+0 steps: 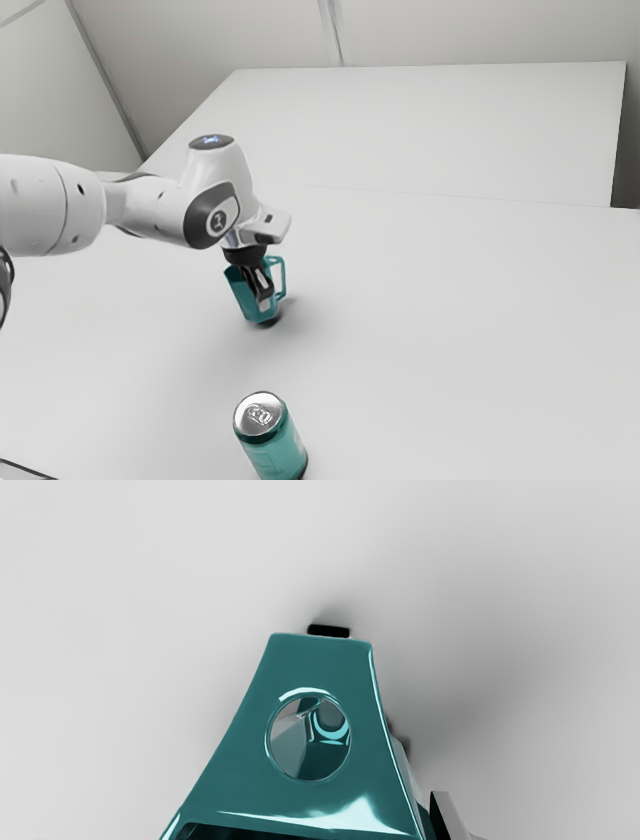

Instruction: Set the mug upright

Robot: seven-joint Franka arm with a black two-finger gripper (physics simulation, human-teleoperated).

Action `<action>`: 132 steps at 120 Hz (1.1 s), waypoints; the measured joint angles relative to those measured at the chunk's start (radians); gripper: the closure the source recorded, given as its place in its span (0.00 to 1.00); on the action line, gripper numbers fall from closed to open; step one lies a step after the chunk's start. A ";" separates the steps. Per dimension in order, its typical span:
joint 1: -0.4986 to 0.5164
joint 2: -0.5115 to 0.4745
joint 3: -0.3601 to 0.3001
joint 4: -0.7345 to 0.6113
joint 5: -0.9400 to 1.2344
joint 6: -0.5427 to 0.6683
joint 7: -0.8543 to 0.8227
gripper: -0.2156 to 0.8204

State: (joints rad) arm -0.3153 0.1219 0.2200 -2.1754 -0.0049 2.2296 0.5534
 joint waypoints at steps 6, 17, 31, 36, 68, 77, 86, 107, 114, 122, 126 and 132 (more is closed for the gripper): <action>0.000 0.003 0.000 -0.002 0.005 0.005 -0.009 0.96; -0.003 0.005 0.000 -0.003 0.016 0.012 -0.024 0.96; -0.005 0.016 0.000 -0.003 0.031 0.017 -0.043 0.96; -0.005 0.022 0.000 -0.002 0.034 0.019 -0.048 0.96; -0.004 0.027 0.000 0.002 0.033 0.018 -0.066 0.61; -0.004 0.022 0.001 0.009 0.032 0.018 -0.067 0.49; -0.004 0.013 0.001 0.017 0.032 0.017 -0.069 0.41; -0.004 -0.030 0.001 0.054 0.019 0.013 -0.073 0.30; -0.005 -0.047 0.001 0.067 0.015 0.008 -0.075 0.27; -0.002 -0.059 0.001 0.101 0.010 -0.008 -0.081 0.26; -0.001 -0.064 0.001 0.128 0.008 -0.023 -0.085 0.25; -0.002 -0.069 0.003 0.170 0.006 -0.049 -0.093 0.24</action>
State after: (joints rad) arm -0.3170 0.0526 0.2226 -2.0054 0.0007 2.1803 0.4603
